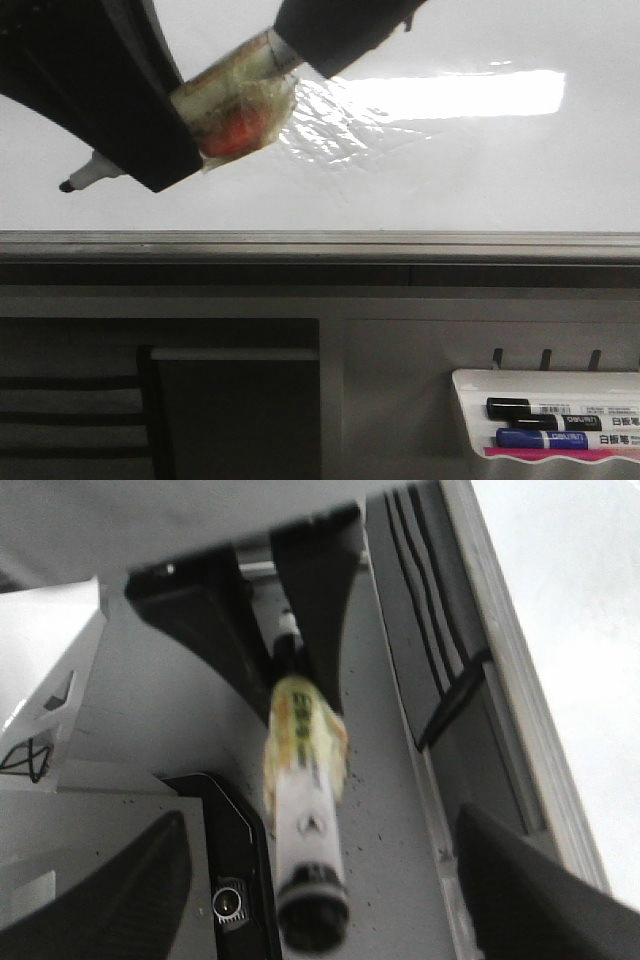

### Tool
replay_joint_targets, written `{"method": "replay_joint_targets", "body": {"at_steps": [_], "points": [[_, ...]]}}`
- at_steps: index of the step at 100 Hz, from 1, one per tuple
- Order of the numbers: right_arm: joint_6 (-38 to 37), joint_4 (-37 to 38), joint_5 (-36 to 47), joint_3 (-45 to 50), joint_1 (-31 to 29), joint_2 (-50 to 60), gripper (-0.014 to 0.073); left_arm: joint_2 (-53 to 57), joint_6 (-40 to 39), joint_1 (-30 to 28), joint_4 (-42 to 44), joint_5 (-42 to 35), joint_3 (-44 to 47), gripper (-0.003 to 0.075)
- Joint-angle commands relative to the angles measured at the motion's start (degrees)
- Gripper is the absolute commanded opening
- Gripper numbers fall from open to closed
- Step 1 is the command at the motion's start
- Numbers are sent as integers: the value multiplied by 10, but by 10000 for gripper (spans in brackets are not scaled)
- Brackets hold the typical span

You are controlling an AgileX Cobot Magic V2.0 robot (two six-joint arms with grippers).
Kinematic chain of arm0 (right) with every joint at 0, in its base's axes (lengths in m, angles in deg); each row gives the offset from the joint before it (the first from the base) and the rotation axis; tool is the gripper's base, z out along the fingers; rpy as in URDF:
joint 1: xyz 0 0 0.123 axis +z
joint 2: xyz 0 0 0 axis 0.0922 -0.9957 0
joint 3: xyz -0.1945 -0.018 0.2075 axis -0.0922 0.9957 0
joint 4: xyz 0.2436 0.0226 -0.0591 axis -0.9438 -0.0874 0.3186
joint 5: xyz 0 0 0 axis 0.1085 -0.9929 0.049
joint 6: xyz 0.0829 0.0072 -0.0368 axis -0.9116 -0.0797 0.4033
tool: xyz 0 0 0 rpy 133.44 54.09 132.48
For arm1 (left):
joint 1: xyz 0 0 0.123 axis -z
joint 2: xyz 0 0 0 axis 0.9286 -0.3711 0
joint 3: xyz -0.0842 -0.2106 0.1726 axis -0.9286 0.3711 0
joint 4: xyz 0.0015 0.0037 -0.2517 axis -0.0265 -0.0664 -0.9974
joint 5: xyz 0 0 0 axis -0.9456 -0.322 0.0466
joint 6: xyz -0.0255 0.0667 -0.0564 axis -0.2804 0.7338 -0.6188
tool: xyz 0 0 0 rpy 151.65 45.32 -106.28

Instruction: Write number 7 on whiteboard

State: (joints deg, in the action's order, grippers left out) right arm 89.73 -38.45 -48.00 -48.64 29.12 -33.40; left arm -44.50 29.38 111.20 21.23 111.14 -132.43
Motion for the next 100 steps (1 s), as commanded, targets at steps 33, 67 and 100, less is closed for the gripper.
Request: {"method": "replay_joint_targets", "body": {"at_steps": [33, 67, 100], "points": [[57, -81, 24, -18, 1, -15, 395, 11, 1, 5, -15, -23, -21, -20], [68, -81, 29, -3, 1, -18, 263, 11, 1, 5, -15, -23, -21, -20], [68, -87, 38, 0, 1, -18, 237, 11, 1, 5, -16, -30, -21, -20]]}}
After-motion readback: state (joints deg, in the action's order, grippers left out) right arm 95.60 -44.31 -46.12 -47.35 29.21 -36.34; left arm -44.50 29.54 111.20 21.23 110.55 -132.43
